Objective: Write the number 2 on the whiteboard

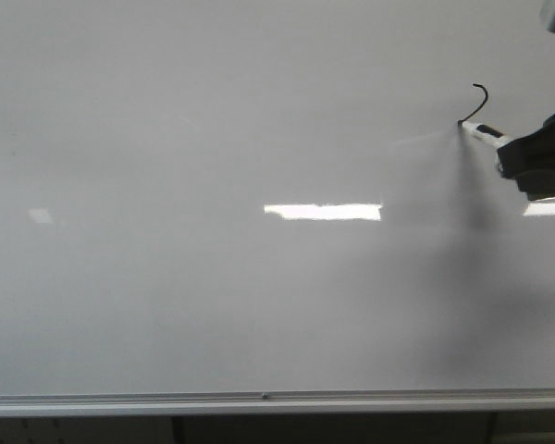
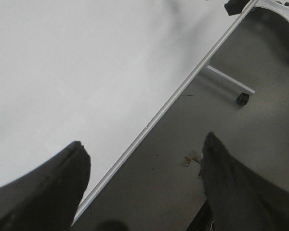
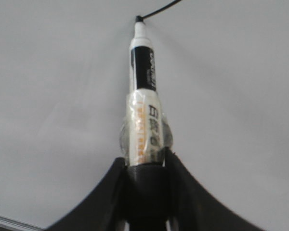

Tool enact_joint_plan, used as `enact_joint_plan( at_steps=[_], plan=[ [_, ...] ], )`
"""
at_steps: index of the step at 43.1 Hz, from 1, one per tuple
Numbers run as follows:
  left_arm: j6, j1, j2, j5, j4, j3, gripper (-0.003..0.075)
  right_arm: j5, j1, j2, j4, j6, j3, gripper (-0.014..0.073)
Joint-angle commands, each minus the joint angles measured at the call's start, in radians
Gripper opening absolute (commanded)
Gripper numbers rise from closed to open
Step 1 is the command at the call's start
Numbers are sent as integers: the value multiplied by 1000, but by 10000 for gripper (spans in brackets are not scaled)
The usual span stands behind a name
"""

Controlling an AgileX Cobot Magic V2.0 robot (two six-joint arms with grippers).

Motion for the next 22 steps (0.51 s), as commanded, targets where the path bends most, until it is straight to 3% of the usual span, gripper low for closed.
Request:
enact_joint_plan(
  at_steps=[1,13,22],
  plan=[
    [-11,2,-6,-56,-35,-27,472,-56,5,-21,-12,3,-31,-68],
    [-11,2,-6,-56,-35,-27,472,-33,-101,-21,-5,-5,-31,-68],
    [-11,2,-6,-56,-35,-27,472,-13,-87,-79,0,-5,-31,-68]
  ],
)
